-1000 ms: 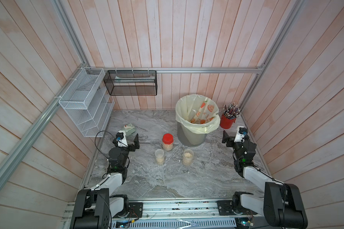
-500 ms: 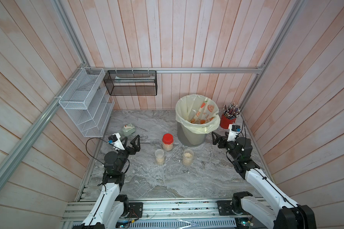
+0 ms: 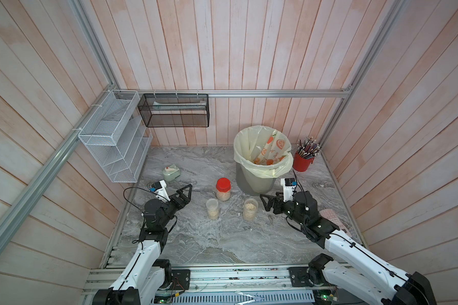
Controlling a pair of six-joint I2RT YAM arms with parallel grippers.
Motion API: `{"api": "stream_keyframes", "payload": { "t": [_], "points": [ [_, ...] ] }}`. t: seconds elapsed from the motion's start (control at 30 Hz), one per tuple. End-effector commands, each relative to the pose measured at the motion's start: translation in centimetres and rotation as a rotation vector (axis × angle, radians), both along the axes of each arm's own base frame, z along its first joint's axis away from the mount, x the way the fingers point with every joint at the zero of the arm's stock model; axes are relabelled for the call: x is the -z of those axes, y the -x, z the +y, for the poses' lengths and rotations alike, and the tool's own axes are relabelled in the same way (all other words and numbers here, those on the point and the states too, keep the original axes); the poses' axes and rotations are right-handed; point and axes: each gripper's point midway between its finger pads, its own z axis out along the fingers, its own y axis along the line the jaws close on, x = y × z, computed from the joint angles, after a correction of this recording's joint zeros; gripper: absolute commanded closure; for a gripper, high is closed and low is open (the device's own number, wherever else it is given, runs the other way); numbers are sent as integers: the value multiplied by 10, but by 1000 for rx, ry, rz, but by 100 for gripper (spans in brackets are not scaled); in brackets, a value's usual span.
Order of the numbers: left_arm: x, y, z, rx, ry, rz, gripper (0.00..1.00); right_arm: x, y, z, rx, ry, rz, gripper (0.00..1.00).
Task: Empty expired oatmeal from jars
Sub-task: Pick up the jar from the center of the board.
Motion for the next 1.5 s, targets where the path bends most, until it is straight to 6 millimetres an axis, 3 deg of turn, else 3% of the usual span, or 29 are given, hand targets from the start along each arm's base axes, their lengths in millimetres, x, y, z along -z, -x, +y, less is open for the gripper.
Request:
{"api": "stream_keyframes", "payload": {
  "t": [0.0, 0.23, 0.37, 0.5, 0.73, 0.93, 1.47],
  "points": [
    [-17, 4, -16, 101, 56, -54, 0, 23, 10, 2, 38, 64, 63, 1],
    [-13, 3, -19, 128, 10, -35, 0, 45, 20, 25, 8, 182, 109, 2],
    [-18, 10, -24, 158, 0, -59, 0, 56, 19, 34, 8, 228, 125, 2],
    [-7, 11, -21, 137, -4, -12, 0, 61, 15, 45, -7, 252, 119, 2],
    [-1, 19, -9, 57, -2, -18, 0, 67, 3, 50, 33, 270, 101, 4],
    [-6, 23, -9, 62, -41, -32, 0, 70, -7, 55, 45, 289, 88, 12],
    [7, 25, -10, 70, -53, 33, 0, 80, -22, 70, 43, 327, 82, 25]
  ]
}}
